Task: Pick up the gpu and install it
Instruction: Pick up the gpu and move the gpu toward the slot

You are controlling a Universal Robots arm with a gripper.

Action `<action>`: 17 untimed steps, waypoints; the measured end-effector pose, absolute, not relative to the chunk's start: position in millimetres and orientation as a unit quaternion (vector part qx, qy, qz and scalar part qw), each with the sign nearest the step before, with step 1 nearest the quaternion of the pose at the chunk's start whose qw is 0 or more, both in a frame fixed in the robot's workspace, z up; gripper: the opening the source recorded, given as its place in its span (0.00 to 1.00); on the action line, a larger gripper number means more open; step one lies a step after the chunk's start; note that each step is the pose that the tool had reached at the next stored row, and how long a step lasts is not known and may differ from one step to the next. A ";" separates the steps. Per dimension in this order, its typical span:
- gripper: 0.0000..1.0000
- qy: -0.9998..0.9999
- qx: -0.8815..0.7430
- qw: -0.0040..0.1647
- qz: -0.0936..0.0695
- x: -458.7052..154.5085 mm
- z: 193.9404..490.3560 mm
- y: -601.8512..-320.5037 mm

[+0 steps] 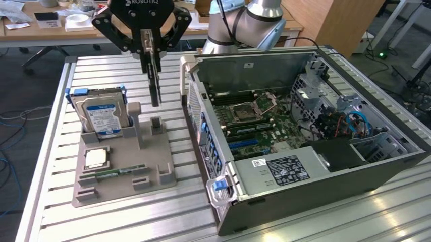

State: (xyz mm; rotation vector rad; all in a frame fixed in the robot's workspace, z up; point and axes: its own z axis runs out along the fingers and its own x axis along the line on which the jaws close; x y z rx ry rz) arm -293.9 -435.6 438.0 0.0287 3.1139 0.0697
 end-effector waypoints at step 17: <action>0.26 1.000 0.009 0.013 0.022 -278.5 437.9 -435.3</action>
